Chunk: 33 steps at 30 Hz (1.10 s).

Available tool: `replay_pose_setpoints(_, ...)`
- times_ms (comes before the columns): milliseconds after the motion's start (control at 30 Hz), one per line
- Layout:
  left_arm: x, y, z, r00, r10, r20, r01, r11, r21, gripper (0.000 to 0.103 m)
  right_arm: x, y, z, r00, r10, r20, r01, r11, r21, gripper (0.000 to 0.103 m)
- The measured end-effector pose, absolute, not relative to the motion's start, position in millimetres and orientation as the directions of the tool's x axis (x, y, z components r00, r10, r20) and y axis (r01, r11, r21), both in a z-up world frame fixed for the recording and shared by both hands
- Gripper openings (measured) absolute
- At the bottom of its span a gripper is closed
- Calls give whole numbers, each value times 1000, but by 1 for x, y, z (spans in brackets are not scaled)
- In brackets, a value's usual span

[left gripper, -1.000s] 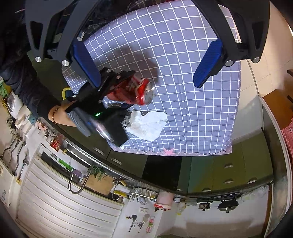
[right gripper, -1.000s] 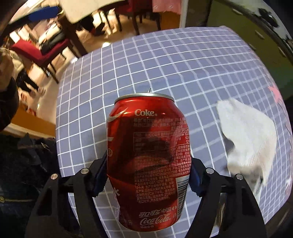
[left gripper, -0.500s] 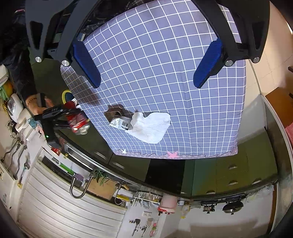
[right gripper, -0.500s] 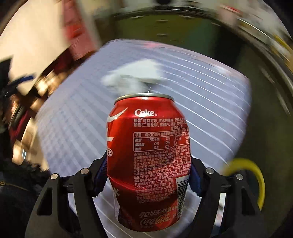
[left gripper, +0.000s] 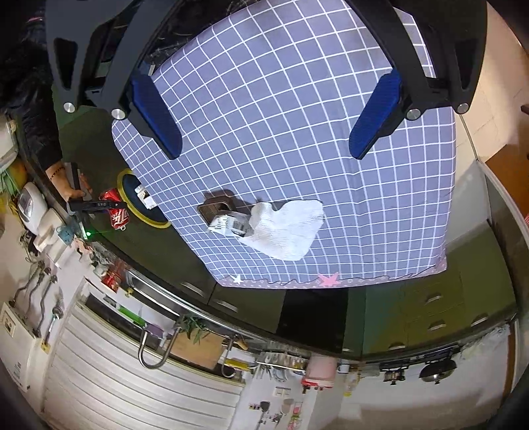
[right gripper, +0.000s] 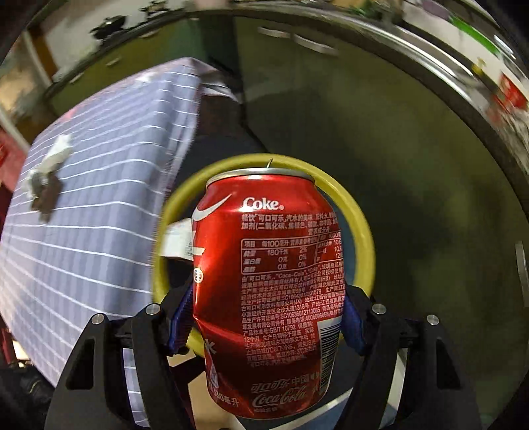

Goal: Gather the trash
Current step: 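Carry the cola can with the right tool into the bin and release, then reach the left tool to the snack packet in the foil tray and grasp it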

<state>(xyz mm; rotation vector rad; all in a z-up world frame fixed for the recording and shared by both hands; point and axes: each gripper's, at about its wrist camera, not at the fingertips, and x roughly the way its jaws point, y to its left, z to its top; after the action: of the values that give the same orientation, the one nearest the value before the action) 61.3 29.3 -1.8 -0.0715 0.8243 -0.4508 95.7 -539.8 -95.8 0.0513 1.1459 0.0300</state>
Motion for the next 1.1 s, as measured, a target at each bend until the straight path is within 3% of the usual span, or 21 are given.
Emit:
replay_pose_setpoints(333,70,4,-1,562,-426,-709,405,889,-213,96,126,-560,-126,375,95,-922,46,992,121,72)
replay_pose_setpoints(400,72,-5,-3,548,-433,-716,424,881,-208,96,132,-560,-125,374,45,-926,64,995,74,80)
replay_pose_setpoints(500,75,-19,-5,529,-442,-724,458,867,-195,96,130,-561,-112,412,47,-910,99,990,96,81)
replay_pose_setpoints(833,111,-75,-20,449,-499,-741,580,794,-183,96,63,-541,-78,517,79,-853,82,987,141,81)
replay_pose_setpoints(1100,170,-111,-39,372,-532,-760,623,750,-220,96,42,-515,-93,500,129,-856,30,986,166,81)
